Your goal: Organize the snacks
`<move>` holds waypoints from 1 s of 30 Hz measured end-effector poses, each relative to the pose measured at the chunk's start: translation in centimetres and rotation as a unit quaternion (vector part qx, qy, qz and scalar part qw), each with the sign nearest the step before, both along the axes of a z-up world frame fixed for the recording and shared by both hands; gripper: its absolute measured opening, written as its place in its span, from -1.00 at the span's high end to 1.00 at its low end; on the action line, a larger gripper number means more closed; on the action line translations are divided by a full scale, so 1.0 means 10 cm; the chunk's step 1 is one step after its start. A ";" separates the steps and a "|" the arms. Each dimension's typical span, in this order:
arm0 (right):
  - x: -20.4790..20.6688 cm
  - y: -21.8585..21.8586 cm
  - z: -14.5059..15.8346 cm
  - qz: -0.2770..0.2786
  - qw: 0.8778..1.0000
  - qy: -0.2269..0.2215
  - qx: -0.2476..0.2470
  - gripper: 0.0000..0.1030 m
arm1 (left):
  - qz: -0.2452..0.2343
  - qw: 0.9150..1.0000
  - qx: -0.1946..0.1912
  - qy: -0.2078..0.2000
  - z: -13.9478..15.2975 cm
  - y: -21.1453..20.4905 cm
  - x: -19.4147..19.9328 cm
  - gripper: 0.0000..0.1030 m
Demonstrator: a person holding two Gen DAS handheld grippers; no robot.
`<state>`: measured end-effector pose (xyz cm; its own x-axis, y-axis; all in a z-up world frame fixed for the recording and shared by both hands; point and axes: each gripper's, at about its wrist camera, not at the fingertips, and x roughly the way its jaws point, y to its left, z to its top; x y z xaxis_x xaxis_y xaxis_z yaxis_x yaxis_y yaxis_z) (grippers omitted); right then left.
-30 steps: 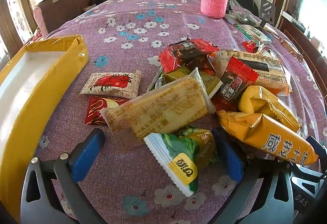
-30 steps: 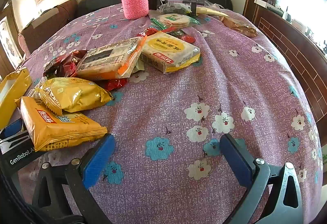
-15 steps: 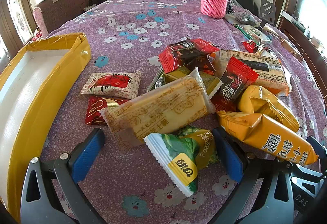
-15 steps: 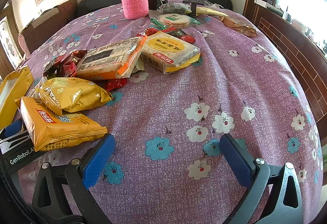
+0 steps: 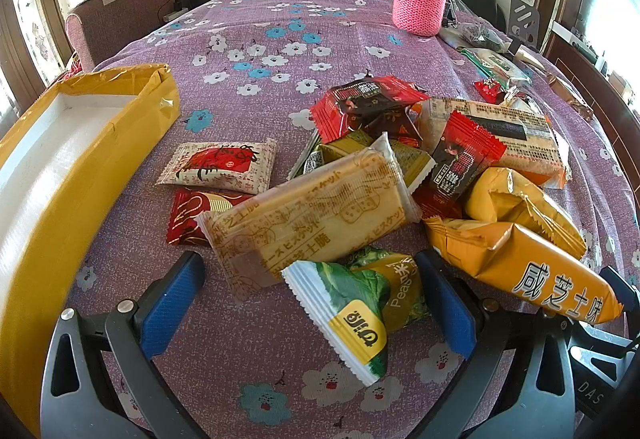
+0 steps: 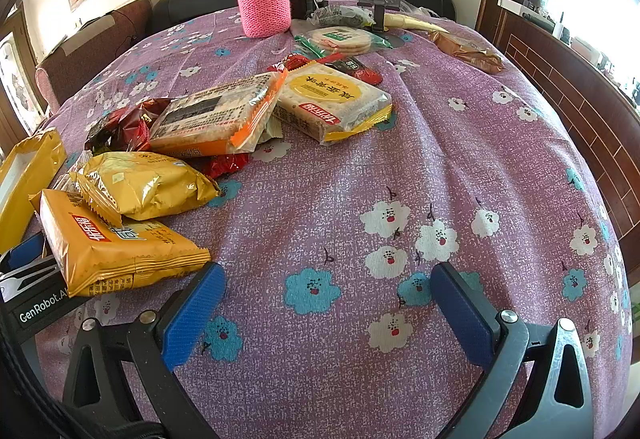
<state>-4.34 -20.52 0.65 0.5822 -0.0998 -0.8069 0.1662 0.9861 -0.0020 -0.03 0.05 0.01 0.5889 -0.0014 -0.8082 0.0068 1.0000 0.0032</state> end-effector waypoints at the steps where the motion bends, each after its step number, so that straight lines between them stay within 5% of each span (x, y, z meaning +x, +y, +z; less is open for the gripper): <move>1: 0.00 0.00 0.00 0.000 1.000 0.000 0.000 -1.00 | 0.000 1.000 0.000 0.000 0.00 0.00 0.00 -1.00; 30: 0.02 -0.02 0.00 -0.003 1.000 -0.001 0.003 -1.00 | -0.015 1.000 -0.001 0.006 0.00 0.00 -0.01 -1.00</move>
